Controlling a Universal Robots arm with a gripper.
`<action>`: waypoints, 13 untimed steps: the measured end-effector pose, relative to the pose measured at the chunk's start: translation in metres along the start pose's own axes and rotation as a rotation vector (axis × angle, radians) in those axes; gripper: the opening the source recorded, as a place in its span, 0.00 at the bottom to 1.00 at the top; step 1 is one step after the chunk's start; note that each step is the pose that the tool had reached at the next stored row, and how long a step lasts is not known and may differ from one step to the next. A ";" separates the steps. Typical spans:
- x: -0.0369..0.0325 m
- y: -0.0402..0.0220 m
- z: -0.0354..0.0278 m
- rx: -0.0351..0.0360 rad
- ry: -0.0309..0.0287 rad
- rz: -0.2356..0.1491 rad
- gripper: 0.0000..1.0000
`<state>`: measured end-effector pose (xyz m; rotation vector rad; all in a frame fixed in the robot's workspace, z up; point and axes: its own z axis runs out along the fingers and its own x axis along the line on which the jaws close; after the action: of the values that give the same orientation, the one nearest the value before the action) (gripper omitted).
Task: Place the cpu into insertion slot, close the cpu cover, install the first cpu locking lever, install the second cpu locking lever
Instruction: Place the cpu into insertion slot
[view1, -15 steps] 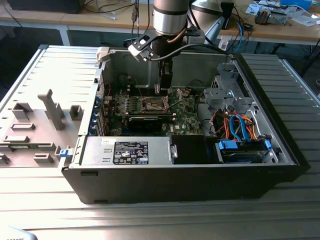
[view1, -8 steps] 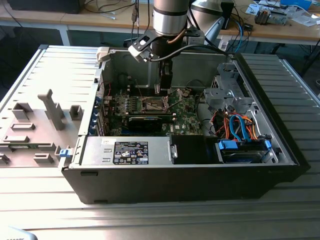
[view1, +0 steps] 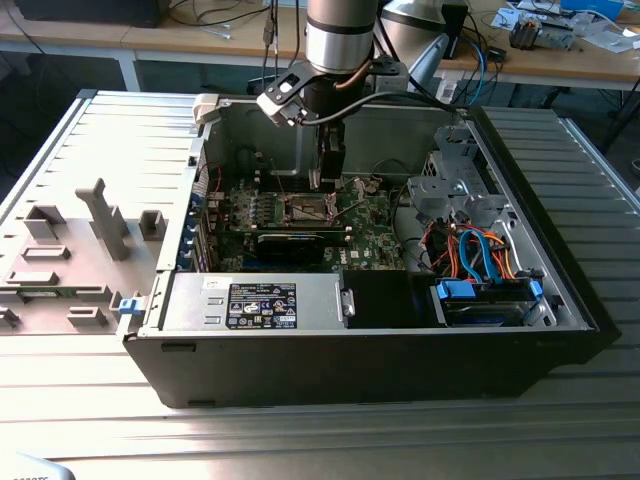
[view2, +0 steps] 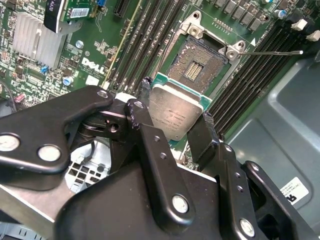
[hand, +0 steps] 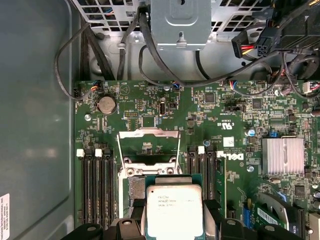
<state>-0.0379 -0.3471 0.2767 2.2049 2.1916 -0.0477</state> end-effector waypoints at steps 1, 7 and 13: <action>0.0000 0.0000 0.0003 0.0000 0.0000 0.000 0.54; 0.0001 0.0000 0.0016 0.0000 0.0000 0.000 0.54; 0.0001 0.0000 0.0031 0.0000 0.0000 0.000 0.54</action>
<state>-0.0379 -0.3471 0.2735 2.2049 2.1916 -0.0478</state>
